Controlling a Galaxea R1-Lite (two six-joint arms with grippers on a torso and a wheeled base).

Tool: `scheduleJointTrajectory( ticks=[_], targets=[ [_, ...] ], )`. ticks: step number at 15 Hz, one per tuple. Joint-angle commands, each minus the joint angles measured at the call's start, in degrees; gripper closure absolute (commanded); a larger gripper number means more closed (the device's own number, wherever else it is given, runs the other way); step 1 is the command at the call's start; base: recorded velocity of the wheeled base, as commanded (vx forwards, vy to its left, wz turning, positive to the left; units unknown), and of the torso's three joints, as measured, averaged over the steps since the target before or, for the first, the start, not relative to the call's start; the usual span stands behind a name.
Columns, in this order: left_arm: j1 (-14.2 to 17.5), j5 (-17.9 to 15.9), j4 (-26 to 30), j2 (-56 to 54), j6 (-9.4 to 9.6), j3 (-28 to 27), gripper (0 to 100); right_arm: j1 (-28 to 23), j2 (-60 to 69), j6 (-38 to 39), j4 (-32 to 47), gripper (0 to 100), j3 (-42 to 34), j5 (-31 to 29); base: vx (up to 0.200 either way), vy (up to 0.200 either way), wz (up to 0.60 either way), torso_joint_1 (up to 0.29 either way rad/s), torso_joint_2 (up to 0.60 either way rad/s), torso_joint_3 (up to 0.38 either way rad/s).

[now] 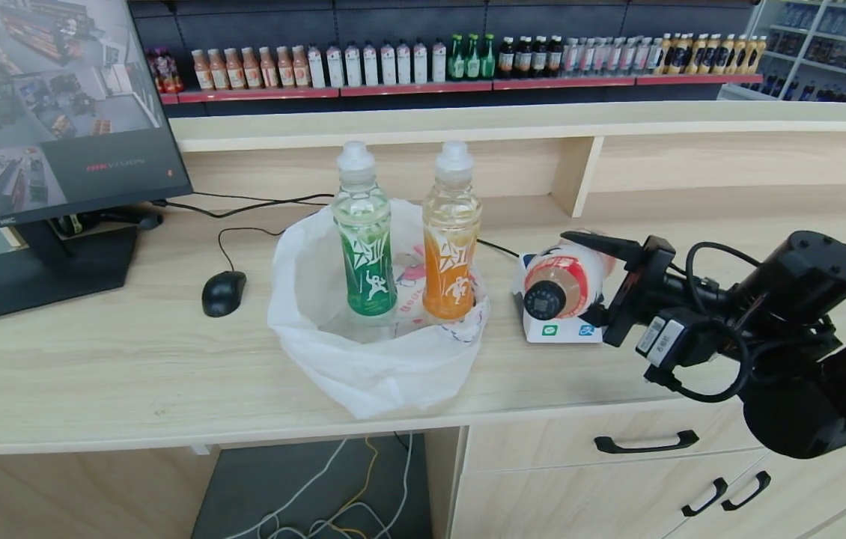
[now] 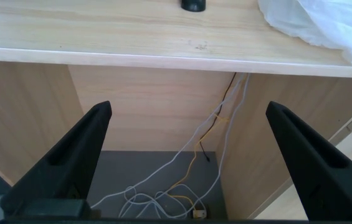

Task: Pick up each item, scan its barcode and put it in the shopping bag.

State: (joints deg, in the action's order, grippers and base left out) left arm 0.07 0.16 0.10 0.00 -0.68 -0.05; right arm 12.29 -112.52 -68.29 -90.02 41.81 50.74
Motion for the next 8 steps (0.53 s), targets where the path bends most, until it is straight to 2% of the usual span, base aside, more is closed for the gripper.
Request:
scheduleJointTrajectory(
  ticks=[1, 8],
  targets=[
    [0.01, 0.02, -0.01, 0.00, -0.02, -0.04, 0, -1.30, -1.83, -1.32, 0.02, 100, 0.81, 0.94, 0.000, 0.000, 0.00, 0.000, 0.00, 0.000],
    [0.01, 0.02, -0.01, 0.00, -0.02, -0.04, 0, -0.86, -1.74, -6.24, 0.02, 100, 0.99, 2.35, 0.000, 0.000, 0.00, 0.000, 0.00, 0.000]
  ],
)
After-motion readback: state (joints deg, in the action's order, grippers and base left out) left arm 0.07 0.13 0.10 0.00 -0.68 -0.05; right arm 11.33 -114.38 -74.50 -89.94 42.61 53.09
